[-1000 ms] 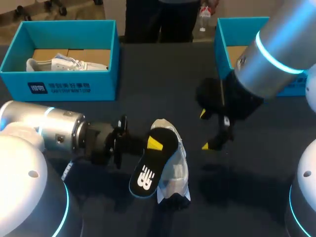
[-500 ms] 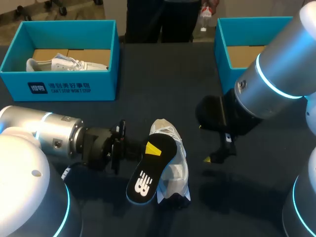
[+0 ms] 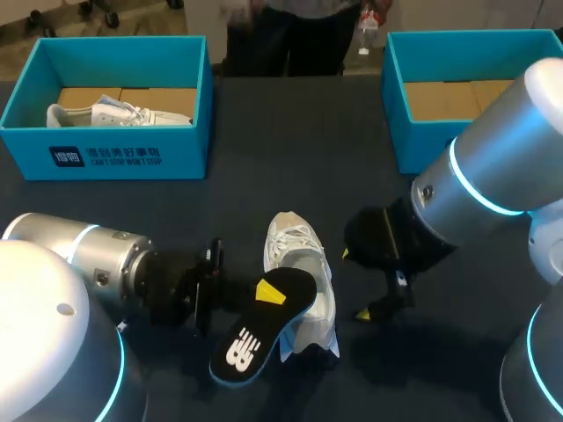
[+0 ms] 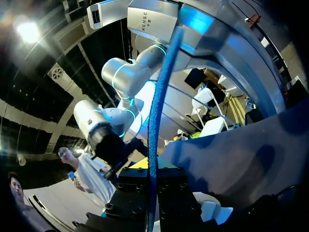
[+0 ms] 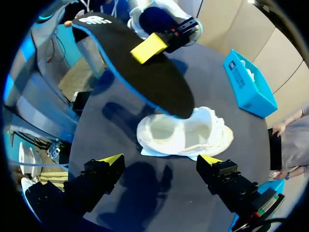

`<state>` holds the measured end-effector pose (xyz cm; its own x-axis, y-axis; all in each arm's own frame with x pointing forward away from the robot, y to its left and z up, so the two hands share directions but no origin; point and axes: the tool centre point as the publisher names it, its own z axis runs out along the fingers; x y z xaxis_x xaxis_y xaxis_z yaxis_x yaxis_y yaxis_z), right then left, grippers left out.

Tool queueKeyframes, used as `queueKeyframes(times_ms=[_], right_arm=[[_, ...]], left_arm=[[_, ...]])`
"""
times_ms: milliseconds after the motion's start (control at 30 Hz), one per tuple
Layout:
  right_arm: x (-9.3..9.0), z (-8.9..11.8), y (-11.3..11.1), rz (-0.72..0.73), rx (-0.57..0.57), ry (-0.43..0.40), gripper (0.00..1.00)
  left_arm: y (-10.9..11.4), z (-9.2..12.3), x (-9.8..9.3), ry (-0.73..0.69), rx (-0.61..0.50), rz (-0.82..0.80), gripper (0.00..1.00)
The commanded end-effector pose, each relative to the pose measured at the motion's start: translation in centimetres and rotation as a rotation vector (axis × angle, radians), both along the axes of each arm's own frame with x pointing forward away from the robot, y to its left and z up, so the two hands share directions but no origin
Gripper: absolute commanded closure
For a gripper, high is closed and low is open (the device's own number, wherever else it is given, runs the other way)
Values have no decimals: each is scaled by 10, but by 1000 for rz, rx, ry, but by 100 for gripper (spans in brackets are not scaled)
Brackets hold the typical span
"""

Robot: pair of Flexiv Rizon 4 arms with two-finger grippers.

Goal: Take the shoe out of the shoebox, open the shoe tongue, remove and reinsert the insole, then place the shoe into the shoebox

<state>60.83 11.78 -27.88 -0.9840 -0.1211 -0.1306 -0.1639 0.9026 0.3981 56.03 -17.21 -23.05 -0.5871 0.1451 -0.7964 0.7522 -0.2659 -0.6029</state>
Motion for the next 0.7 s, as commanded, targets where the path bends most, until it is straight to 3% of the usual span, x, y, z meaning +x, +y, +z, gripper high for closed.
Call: queueKeyframes(times_ms=[33,400,700], right_arm=[[3,-34,12,-8,11,22,0],[3,-34,12,-8,11,22,0],[10,-60,13,-67,-30,64,0]], left_arm=[[-1,-2,2,0,-4,-5,100],[-7,-7,-1,-4,-4,-20,100],[-17,-20,-8,-8,-15,-43,100]])
